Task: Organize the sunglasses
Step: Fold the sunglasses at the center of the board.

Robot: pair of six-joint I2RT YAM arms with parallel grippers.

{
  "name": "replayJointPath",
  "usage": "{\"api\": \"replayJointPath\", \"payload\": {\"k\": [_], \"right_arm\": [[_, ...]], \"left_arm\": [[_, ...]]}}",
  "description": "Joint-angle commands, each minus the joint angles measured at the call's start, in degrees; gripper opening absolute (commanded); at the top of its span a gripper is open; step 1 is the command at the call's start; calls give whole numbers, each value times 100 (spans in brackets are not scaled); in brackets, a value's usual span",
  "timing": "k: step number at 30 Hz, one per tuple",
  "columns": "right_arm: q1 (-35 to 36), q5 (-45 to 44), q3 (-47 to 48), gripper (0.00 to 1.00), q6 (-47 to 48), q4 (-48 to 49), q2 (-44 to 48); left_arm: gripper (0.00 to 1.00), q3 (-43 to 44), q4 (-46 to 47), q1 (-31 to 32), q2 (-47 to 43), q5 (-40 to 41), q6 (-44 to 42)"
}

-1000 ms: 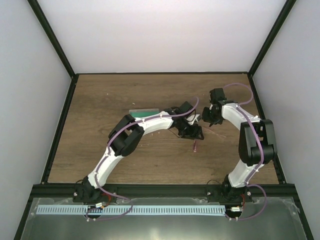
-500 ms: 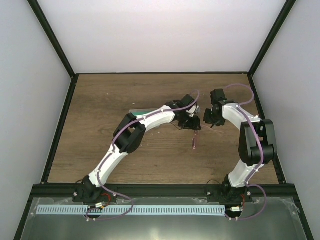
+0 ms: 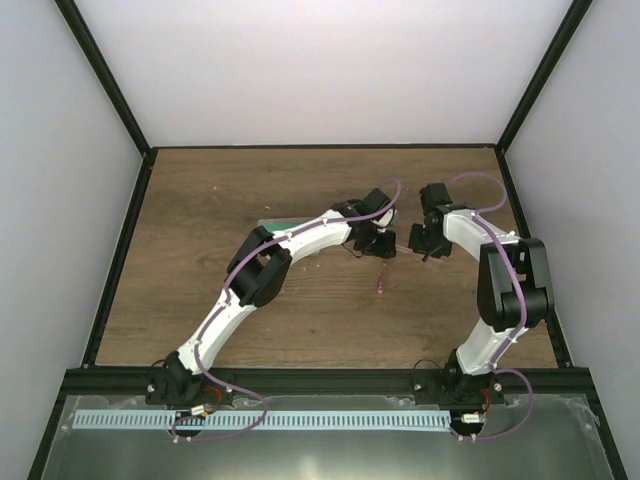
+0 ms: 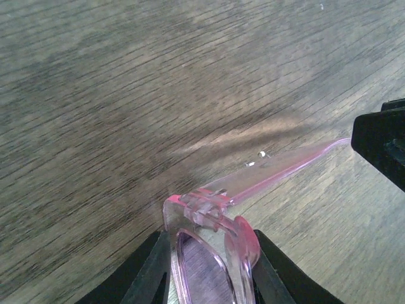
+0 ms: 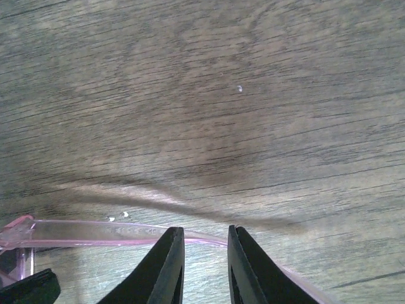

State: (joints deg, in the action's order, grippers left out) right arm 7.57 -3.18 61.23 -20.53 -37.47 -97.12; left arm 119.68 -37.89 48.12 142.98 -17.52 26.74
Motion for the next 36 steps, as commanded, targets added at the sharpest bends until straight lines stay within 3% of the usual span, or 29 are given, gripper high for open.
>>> {"api": "replayJointPath", "payload": {"k": [1, 12, 25, 30, 32, 36], "right_arm": [[-36, -161, 16, 19, -9, 41, -150], [-41, 321, -336, 13, 23, 182, -304], [59, 1436, -1179, 10, -89, 476, 2], [183, 1376, -1164, 10, -129, 451, 383], [179, 1176, -932, 18, -34, 387, 643], [183, 423, -157, 54, 239, 56, 634]], "left_arm": [[32, -305, -1086, -111, 572, 921, -116], [32, -305, -1124, -204, 554, 994, -47], [32, -295, -1021, -277, 615, 834, 84], [32, -331, -1008, -289, 605, 821, -26], [32, -391, -1020, -285, 586, 892, -111], [32, -576, -985, -285, 519, 1051, -178]]}}
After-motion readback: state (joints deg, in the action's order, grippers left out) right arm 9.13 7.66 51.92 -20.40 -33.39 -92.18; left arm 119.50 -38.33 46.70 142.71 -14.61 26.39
